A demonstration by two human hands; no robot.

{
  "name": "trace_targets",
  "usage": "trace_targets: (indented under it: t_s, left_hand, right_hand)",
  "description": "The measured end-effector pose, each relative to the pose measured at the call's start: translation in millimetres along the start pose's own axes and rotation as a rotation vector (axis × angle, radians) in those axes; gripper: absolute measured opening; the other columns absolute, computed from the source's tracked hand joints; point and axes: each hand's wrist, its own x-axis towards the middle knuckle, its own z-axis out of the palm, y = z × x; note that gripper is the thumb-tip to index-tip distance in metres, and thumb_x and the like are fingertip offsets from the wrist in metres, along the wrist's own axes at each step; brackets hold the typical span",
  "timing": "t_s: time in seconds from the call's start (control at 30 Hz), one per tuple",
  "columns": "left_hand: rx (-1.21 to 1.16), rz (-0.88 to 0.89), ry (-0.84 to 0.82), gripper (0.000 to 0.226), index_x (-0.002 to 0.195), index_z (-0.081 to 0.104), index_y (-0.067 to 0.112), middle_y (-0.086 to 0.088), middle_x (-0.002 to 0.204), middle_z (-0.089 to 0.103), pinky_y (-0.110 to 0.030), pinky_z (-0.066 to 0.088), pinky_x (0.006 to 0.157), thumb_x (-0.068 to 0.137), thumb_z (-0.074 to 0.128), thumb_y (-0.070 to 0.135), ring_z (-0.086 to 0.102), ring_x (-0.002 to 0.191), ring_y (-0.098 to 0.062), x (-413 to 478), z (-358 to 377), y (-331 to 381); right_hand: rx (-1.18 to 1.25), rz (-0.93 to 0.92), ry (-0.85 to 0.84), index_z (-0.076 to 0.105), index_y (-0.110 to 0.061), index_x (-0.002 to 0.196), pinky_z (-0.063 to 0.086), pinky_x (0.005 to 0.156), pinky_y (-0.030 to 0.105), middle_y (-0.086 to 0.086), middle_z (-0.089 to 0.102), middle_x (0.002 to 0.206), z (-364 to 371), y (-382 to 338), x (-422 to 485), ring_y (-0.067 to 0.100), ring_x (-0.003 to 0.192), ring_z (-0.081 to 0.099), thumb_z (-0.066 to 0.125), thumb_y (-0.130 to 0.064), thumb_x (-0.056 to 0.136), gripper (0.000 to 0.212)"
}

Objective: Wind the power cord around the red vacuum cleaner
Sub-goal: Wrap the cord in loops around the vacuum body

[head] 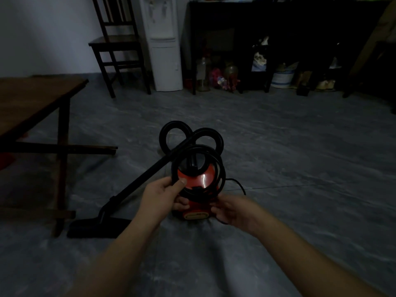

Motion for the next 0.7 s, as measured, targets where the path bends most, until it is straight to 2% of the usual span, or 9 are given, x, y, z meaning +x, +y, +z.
trace_targets:
  t_s: [0.1, 0.17, 0.33, 0.5, 0.6, 0.7]
  left_hand:
    - [0.018, -0.001, -0.008, 0.021, 0.098, 0.066, -0.009, -0.006, 0.059, 0.066, -0.026, 0.059, 0.049, 0.095, 0.062, 0.011, 0.062, 0.047, -0.014, -1.7, 0.3, -1.4]
    - [0.033, 0.016, -0.010, 0.018, 0.096, 0.068, -0.005, -0.003, 0.059, 0.068, -0.027, 0.060, 0.050, 0.094, 0.063, 0.011, 0.063, 0.049, -0.016, -2.7, -1.2, -1.2]
    - [0.056, 0.010, 0.036, 0.018, 0.097, 0.069, -0.002, -0.012, 0.068, 0.068, -0.030, 0.060, 0.055, 0.094, 0.064, 0.014, 0.065, 0.051, -0.016, -0.7, -6.7, -0.7]
    - [-0.024, -0.017, 0.112, 0.023, 0.099, 0.068, -0.005, -0.017, 0.073, 0.067, -0.033, 0.063, 0.057, 0.094, 0.065, 0.017, 0.064, 0.052, -0.017, 3.8, -12.0, -6.0]
    - [-0.075, -0.019, 0.143, 0.018, 0.093, 0.067, -0.001, -0.015, 0.071, 0.066, -0.032, 0.062, 0.058, 0.094, 0.064, 0.016, 0.063, 0.052, -0.017, 3.0, -12.9, -5.6]
    - [-0.088, -0.013, 0.160, 0.017, 0.090, 0.067, -0.001, -0.014, 0.068, 0.065, -0.033, 0.062, 0.057, 0.095, 0.064, 0.015, 0.062, 0.049, -0.015, 3.5, -13.5, -6.0]
  right_hand:
    - [0.227, 0.054, -0.002, 0.067, -0.005, 0.103, 0.054, 0.044, 0.020, 0.008, 0.071, 0.092, -0.5, -4.9, -1.4, 0.012, 0.055, 0.071, 0.061, -0.014, 0.096, 0.013]
    - [0.243, 0.055, 0.003, 0.067, -0.005, 0.105, 0.053, 0.044, 0.018, 0.007, 0.072, 0.087, -1.2, -6.4, -1.6, 0.011, 0.054, 0.071, 0.060, -0.013, 0.096, 0.013]
    - [0.145, 0.030, 0.014, 0.065, -0.004, 0.119, 0.053, 0.050, 0.018, 0.006, 0.074, 0.088, 0.1, -6.7, 0.2, 0.009, 0.062, 0.071, 0.061, -0.011, 0.096, 0.024]
    - [-0.063, 0.008, -0.031, 0.063, -0.008, 0.105, 0.054, 0.051, 0.021, 0.007, 0.071, 0.074, 0.5, -8.7, -5.2, 0.009, 0.054, 0.067, 0.057, -0.011, 0.096, 0.011]
    - [-0.148, -0.011, -0.060, 0.064, -0.012, 0.103, 0.055, 0.058, 0.024, 0.007, 0.072, 0.080, 1.5, -10.2, -11.1, 0.011, 0.060, 0.069, 0.058, -0.007, 0.095, 0.011]
    - [-0.230, -0.052, -0.065, 0.064, -0.013, 0.103, 0.057, 0.057, 0.025, 0.009, 0.073, 0.088, 2.3, -9.5, -12.5, 0.012, 0.064, 0.071, 0.059, -0.002, 0.092, 0.016]
